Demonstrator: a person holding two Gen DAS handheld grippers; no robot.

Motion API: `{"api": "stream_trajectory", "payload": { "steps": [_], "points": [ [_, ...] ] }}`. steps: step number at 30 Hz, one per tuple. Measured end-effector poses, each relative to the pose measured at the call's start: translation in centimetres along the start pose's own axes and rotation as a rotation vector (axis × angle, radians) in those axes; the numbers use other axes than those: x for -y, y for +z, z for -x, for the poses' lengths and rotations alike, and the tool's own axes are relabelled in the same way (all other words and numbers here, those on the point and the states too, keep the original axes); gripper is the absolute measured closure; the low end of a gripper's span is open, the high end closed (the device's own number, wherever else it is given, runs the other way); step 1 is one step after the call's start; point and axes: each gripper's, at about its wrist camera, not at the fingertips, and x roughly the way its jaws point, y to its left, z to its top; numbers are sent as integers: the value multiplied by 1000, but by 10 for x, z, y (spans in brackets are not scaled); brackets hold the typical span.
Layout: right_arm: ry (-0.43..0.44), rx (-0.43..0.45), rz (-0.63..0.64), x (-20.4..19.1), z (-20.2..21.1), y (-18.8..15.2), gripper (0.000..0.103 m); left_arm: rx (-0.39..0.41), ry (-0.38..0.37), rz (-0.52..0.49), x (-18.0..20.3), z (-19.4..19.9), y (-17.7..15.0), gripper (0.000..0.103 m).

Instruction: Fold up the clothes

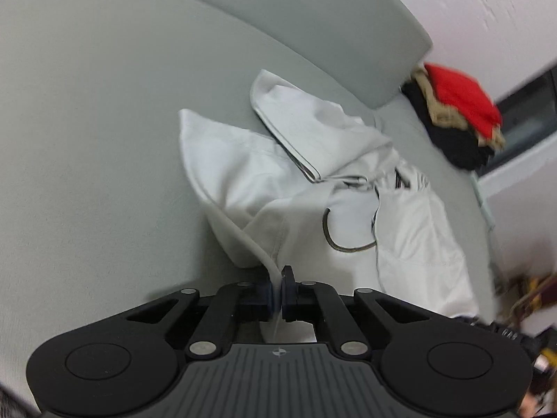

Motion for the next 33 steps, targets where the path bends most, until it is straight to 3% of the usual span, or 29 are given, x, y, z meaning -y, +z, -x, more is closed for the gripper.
{"api": "stream_trajectory", "payload": {
  "steps": [5, 9, 10, 12, 22, 30, 33],
  "points": [
    [-27, 57, -79, 7, 25, 2, 101, 52, -6, 72, -12, 23, -1, 102],
    [-6, 1, -148, 17, 25, 2, 99, 27, 10, 85, -16, 25, -4, 101],
    [9, -5, -179, 21, 26, 0, 92, 20, 8, 89, -17, 26, -6, 98],
    [43, -23, -224, 25, 30, -2, 81, 5, -8, 98, -19, 28, -10, 83],
    [0, -44, -192, 22, 9, -3, 79, -5, -45, 103, -20, 9, -9, 70],
    [24, -65, -111, 18, -2, 0, 79, -7, -93, 153, -28, 2, -6, 70],
    [32, -67, -67, 15, -6, -1, 81, -3, -90, 154, -30, 3, -8, 75]
  ]
}}
